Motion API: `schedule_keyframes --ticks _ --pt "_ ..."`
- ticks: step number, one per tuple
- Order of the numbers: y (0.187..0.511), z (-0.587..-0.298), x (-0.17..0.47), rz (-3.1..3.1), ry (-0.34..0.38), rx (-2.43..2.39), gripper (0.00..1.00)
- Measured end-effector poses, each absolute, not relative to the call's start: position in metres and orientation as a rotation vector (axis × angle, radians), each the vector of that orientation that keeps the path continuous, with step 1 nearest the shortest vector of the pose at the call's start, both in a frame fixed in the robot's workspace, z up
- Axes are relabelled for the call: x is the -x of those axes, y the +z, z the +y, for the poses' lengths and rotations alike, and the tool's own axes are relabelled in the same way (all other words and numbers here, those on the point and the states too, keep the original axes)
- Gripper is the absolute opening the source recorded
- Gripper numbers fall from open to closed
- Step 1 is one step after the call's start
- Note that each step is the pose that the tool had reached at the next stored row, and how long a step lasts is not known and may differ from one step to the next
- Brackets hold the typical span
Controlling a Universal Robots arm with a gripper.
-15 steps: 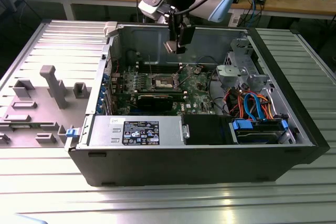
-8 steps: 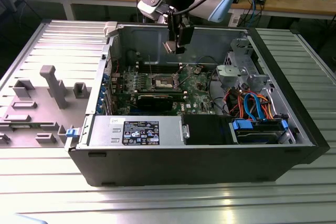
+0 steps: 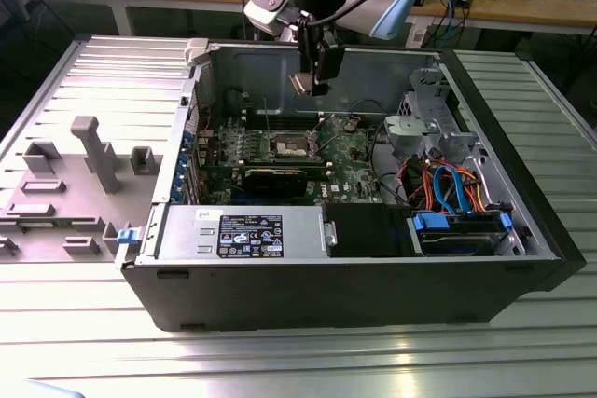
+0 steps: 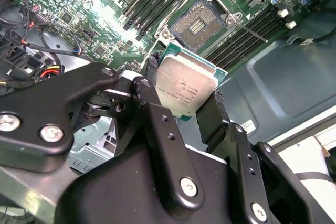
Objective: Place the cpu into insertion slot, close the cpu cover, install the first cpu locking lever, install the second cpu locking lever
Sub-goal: 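Place the cpu into insertion slot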
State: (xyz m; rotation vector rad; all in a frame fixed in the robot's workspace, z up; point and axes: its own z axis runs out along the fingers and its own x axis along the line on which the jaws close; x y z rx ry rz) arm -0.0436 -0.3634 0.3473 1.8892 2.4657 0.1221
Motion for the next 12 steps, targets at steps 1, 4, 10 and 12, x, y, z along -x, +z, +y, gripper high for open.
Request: schedule_keyframes --ticks 1,4,10,12 --pt "0.3472 -0.3634 0.0436 2.461 0.122 -1.895 0.54" --pt "0.3471 -0.3634 0.0436 2.435 0.121 -1.927 0.54" --pt "0.3466 -0.3634 0.0436 2.385 0.120 -1.985 0.54" --pt "0.3466 -0.3634 0.0446 2.376 0.120 -1.995 0.54"
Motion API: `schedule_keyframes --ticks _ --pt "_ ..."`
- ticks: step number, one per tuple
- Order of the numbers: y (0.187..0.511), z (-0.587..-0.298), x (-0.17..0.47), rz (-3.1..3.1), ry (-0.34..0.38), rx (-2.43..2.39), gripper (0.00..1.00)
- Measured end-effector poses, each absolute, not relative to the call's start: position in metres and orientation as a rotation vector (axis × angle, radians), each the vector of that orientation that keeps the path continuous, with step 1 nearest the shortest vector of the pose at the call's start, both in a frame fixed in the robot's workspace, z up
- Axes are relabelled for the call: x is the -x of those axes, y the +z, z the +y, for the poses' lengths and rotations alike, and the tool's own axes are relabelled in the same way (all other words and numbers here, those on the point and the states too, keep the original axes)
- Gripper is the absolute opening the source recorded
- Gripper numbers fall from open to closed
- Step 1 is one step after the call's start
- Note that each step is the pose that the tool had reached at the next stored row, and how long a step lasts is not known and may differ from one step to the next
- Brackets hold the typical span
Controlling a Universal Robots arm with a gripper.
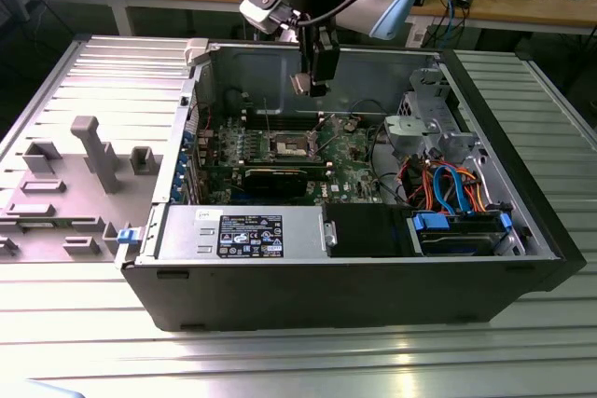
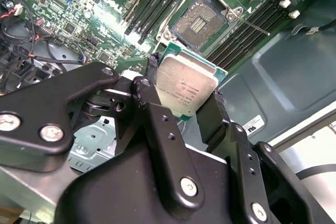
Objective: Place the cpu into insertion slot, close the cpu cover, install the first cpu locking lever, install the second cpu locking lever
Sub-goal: 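Place the cpu into insertion slot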
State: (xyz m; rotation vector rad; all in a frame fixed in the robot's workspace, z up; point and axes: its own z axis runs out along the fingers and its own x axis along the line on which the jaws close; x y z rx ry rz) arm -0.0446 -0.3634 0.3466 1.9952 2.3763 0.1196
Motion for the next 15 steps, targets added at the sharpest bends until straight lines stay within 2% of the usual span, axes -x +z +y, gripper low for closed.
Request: schedule_keyframes --ticks 15 --pt "0.3465 -0.3635 0.0451 2.361 0.119 -2.012 0.54"
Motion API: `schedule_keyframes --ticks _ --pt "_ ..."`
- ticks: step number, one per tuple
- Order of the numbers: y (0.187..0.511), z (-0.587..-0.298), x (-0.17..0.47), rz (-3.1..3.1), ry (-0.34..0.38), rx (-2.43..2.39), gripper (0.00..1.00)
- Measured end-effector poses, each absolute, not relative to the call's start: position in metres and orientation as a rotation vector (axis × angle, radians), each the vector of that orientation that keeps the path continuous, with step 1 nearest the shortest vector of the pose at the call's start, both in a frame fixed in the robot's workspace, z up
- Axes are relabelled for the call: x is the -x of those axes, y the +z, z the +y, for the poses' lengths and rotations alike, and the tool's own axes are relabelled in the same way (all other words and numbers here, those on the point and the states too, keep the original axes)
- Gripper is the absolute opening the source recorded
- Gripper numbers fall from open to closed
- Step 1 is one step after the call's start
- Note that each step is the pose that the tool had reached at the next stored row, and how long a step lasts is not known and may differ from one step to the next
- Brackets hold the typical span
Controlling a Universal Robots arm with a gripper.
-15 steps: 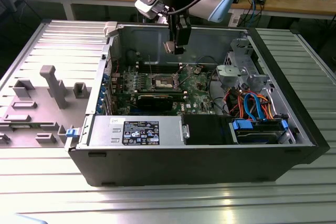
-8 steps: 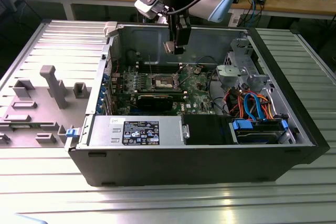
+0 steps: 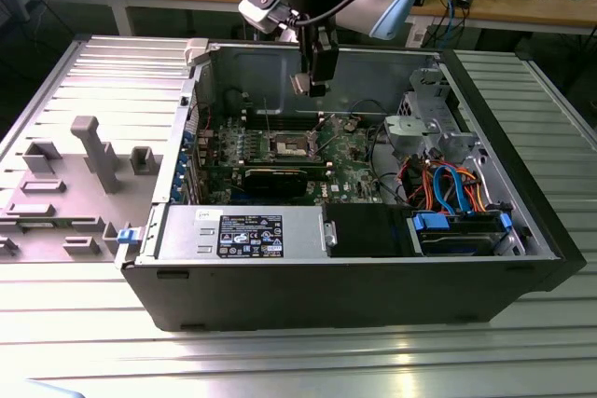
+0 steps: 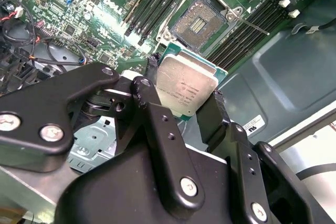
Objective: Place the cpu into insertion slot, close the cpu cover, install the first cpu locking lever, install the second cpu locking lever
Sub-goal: 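Place the cpu into insertion slot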
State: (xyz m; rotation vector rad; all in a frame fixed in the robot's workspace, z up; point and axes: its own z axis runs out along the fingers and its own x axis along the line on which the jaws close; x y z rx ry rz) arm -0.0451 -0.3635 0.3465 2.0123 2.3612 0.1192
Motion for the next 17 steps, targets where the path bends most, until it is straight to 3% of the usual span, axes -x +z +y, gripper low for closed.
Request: schedule_keyframes --ticks 17 --pt "0.3458 -0.3634 0.0451 2.270 0.116 -2.111 0.54"
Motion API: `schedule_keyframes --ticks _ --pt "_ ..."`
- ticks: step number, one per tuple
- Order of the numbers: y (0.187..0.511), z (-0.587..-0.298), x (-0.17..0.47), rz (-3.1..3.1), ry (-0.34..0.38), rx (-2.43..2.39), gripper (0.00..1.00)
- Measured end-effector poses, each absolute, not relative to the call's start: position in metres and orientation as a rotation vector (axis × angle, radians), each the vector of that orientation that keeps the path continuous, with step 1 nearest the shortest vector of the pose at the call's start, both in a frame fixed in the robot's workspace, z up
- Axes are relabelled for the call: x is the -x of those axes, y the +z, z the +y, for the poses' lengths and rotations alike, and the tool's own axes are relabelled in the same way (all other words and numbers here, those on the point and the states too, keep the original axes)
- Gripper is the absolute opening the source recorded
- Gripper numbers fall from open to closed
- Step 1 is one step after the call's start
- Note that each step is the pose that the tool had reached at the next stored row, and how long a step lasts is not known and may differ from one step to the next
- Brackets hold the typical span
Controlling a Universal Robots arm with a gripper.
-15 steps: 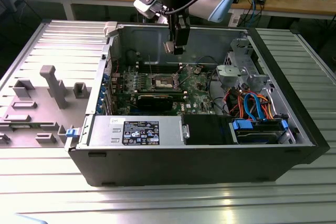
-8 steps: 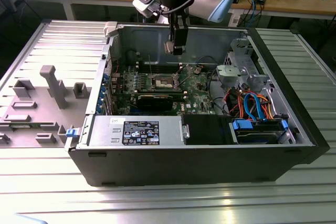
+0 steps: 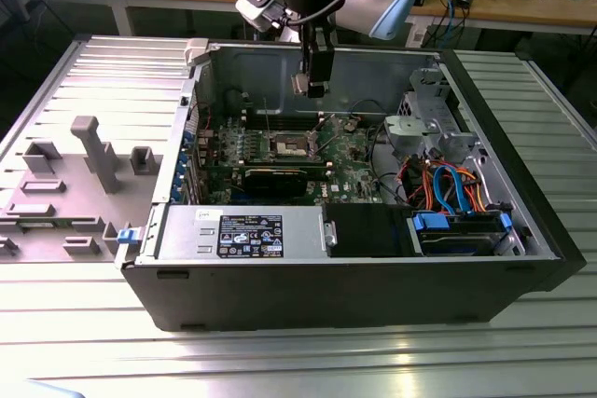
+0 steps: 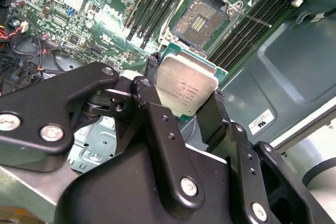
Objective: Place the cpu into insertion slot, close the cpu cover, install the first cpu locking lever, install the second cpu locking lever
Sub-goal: 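Place the cpu into insertion slot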
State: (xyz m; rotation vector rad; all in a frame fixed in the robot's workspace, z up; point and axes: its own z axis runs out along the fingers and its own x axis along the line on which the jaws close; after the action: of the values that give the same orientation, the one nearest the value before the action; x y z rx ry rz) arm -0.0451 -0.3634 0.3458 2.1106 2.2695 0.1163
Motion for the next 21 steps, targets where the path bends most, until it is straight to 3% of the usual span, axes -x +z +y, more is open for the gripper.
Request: schedule_keyframes --ticks 21 --pt "0.3425 -0.3634 0.0451 2.212 0.114 -2.168 0.54"
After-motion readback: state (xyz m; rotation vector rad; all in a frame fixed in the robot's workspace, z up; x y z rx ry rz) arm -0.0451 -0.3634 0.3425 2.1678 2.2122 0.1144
